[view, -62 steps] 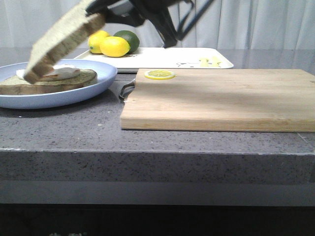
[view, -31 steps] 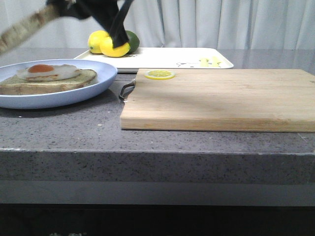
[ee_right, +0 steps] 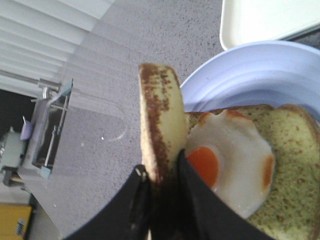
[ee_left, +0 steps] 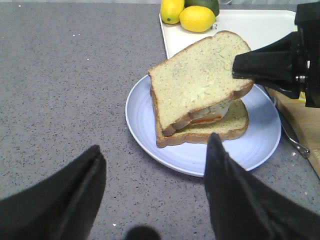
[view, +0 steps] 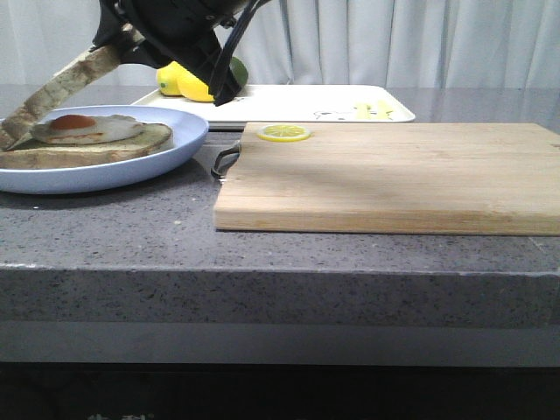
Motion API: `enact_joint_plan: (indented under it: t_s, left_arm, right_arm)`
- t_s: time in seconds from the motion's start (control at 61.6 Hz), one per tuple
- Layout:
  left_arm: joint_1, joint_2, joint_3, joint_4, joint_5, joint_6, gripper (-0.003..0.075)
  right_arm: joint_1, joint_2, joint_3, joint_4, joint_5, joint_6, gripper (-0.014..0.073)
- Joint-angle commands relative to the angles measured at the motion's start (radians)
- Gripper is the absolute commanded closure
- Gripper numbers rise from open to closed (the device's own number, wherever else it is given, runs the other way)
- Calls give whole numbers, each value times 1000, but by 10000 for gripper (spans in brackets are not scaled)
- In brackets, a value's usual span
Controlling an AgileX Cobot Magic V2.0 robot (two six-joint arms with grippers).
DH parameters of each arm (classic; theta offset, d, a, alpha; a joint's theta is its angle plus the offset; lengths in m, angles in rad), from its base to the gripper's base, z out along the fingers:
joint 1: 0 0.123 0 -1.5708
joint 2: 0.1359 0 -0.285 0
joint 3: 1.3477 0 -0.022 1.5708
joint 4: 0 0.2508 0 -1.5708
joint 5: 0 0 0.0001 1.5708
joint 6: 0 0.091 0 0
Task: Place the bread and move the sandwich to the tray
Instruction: 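Lower the bread onto the egg, open the right gripper and withdraw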
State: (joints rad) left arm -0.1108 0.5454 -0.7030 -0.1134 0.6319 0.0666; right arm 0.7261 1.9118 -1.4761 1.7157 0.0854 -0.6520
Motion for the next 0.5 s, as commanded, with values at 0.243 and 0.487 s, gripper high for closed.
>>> enact_joint_plan:
  t_s: [0.243, 0.487]
  left_arm:
    - [3, 11, -27, -6, -69, -8, 289]
    - [3, 11, -27, -3, -69, -8, 289]
  right_arm:
    - [-43, -105, 56, -259, 64, -17, 174]
    - [-125, -241, 112, -515, 170, -17, 174]
